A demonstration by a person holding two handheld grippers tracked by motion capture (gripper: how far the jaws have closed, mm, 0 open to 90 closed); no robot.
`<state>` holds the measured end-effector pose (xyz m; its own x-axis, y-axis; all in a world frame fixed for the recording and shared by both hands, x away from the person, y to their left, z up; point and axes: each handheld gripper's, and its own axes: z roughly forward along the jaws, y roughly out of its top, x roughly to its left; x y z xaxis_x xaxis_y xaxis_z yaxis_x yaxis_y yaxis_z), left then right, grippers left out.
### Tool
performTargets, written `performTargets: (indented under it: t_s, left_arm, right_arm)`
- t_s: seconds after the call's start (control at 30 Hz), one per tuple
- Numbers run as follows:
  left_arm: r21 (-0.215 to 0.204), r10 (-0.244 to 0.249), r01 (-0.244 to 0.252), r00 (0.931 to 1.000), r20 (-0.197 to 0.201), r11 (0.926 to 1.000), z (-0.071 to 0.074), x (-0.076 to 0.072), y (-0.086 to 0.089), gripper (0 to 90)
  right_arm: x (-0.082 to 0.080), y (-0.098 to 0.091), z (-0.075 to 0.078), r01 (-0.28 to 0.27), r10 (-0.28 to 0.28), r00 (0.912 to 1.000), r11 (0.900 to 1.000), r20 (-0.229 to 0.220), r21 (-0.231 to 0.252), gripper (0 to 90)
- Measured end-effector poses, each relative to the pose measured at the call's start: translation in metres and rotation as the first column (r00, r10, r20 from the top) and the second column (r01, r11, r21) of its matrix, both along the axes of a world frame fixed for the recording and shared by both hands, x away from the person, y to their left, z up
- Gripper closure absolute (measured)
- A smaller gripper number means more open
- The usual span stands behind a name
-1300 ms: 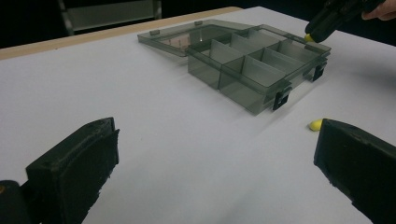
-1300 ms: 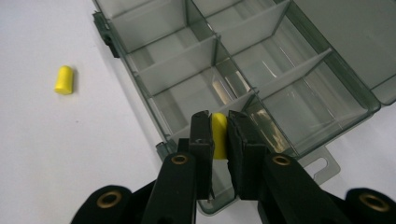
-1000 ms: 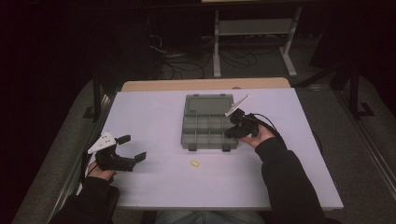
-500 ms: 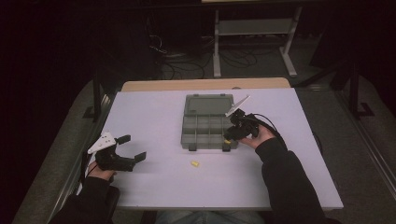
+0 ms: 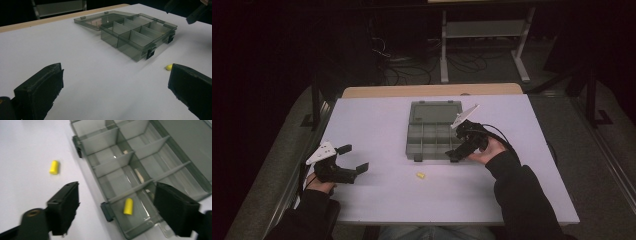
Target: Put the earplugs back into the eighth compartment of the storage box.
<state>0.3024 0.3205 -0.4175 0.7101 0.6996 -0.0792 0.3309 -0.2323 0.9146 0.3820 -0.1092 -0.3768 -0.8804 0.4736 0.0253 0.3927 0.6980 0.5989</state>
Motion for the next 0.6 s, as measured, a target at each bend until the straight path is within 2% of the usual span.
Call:
performTargets:
  t_s: [0.13,0.27,0.6]
  left_arm:
    - [0.000,-0.002,0.002,1.0000,0.000,1.0000,0.000,0.000,0.000,0.0]
    - [0.000,-0.002,0.002,1.0000,0.001,1.0000,0.000,0.000,0.000,0.0]
    - [0.001,-0.001,0.001,1.0000,0.002,1.0000,0.000,0.000,0.000,0.0]
  right_arm:
    - [-0.005,0.004,0.002,-0.006,0.005,0.9999,1.0000,0.009,0.007,12.1]
    - [-0.010,0.011,0.001,-0.010,0.010,0.9999,0.9999,0.009,-0.013,1.7]
    - [-0.020,0.023,0.002,-0.050,0.050,0.9987,0.9987,0.007,-0.012,0.0]
